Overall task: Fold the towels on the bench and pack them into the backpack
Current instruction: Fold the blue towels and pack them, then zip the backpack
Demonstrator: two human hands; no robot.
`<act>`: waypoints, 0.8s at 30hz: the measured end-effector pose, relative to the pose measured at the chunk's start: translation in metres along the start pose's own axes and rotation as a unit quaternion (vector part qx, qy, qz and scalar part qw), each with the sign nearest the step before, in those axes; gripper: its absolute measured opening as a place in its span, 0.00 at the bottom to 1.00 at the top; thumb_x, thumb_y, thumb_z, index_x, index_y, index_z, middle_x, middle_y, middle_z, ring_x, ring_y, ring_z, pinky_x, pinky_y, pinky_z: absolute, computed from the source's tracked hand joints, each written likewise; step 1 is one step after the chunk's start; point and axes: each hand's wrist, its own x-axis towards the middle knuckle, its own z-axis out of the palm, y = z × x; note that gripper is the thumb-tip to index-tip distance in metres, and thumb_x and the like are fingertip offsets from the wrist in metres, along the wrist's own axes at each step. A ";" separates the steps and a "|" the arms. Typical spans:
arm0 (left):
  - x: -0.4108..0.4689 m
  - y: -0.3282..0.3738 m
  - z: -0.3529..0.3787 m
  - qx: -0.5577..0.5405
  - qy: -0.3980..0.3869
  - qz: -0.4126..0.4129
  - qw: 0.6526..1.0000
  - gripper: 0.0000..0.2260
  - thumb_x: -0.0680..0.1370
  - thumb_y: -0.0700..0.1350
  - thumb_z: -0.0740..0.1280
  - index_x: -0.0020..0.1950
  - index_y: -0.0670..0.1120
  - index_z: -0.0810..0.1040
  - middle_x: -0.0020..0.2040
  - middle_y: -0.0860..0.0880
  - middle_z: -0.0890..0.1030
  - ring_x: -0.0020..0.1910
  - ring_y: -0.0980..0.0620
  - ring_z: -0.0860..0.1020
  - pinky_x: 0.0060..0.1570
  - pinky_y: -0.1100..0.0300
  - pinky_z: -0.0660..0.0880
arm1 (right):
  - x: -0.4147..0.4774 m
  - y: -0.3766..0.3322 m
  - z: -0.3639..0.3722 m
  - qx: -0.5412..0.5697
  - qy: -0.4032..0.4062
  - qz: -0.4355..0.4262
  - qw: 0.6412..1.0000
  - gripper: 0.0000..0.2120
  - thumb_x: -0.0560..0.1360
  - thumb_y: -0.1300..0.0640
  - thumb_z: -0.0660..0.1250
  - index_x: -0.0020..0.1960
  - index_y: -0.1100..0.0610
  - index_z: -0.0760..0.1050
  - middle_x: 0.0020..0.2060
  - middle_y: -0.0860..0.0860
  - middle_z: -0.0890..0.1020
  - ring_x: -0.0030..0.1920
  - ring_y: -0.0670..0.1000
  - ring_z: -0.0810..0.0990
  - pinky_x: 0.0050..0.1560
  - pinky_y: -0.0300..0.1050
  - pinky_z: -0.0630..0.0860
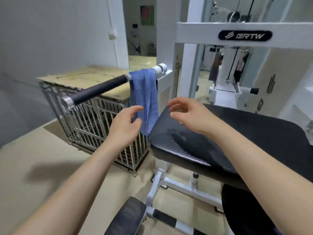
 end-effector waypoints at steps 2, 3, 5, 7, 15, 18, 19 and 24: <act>0.030 -0.010 0.009 0.019 -0.005 -0.009 1.000 0.20 0.78 0.41 0.61 0.70 0.52 0.71 0.69 0.51 0.73 0.67 0.52 0.70 0.61 0.59 0.65 | 0.052 0.014 0.017 -0.003 -0.026 0.025 0.999 0.21 0.75 0.57 0.66 0.68 0.50 0.71 0.58 0.48 0.78 0.53 0.48 0.80 0.51 0.44 0.79; 0.046 -0.014 0.014 0.026 -0.005 -0.013 1.000 0.21 0.78 0.41 0.61 0.70 0.52 0.71 0.69 0.51 0.72 0.67 0.51 0.70 0.61 0.60 0.65 | 0.077 0.021 0.026 0.010 -0.035 0.041 0.998 0.25 0.75 0.58 0.66 0.71 0.51 0.68 0.60 0.50 0.76 0.54 0.50 0.80 0.51 0.45 0.80; 0.078 -0.022 0.027 0.038 -0.013 -0.021 0.999 0.21 0.77 0.41 0.61 0.70 0.52 0.71 0.70 0.50 0.72 0.68 0.51 0.70 0.62 0.59 0.65 | 0.121 0.033 0.040 0.072 -0.041 0.085 0.993 0.28 0.75 0.60 0.66 0.73 0.54 0.64 0.64 0.53 0.73 0.57 0.51 0.78 0.46 0.45 0.80; 0.105 -0.027 0.040 0.032 -0.041 -0.043 0.998 0.21 0.77 0.40 0.61 0.70 0.52 0.71 0.70 0.50 0.72 0.69 0.50 0.69 0.63 0.57 0.66 | 0.155 0.040 0.050 0.156 -0.037 0.132 0.978 0.28 0.75 0.62 0.66 0.73 0.54 0.63 0.66 0.55 0.72 0.56 0.52 0.77 0.38 0.43 0.80; 0.171 -0.033 0.079 -0.013 -0.054 -0.083 0.995 0.09 0.71 0.40 0.64 0.51 0.45 0.76 0.49 0.48 0.80 0.51 0.47 0.79 0.45 0.55 0.74 | 0.242 0.045 0.086 0.174 0.052 0.061 0.982 0.15 0.72 0.57 0.69 0.58 0.57 0.72 0.48 0.52 0.79 0.49 0.53 0.78 0.51 0.51 0.78; 0.159 -0.030 0.061 -0.072 -0.069 -0.046 0.994 0.18 0.66 0.41 0.60 0.49 0.51 0.83 0.44 0.54 0.85 0.48 0.53 0.82 0.52 0.53 0.78 | 0.248 0.052 0.084 0.164 0.078 0.025 0.983 0.08 0.75 0.63 0.61 0.37 0.57 0.70 0.30 0.51 0.72 0.35 0.50 0.70 0.37 0.44 0.69; 0.155 -0.029 0.052 -0.072 -0.053 -0.026 0.996 0.18 0.66 0.40 0.60 0.49 0.51 0.85 0.43 0.55 0.86 0.47 0.55 0.82 0.53 0.53 0.79 | 0.244 0.050 0.079 0.149 0.064 0.010 0.987 0.11 0.76 0.62 0.60 0.35 0.57 0.69 0.29 0.51 0.72 0.34 0.50 0.69 0.37 0.44 0.67; 0.142 -0.003 0.000 0.054 0.089 0.233 0.967 0.22 0.63 0.35 0.61 0.53 0.45 0.83 0.50 0.51 0.83 0.51 0.55 0.77 0.55 0.62 0.72 | 0.191 0.006 0.060 -0.075 -0.121 -0.103 0.984 0.16 0.78 0.60 0.59 0.32 0.52 0.69 0.32 0.49 0.76 0.34 0.48 0.72 0.37 0.44 0.69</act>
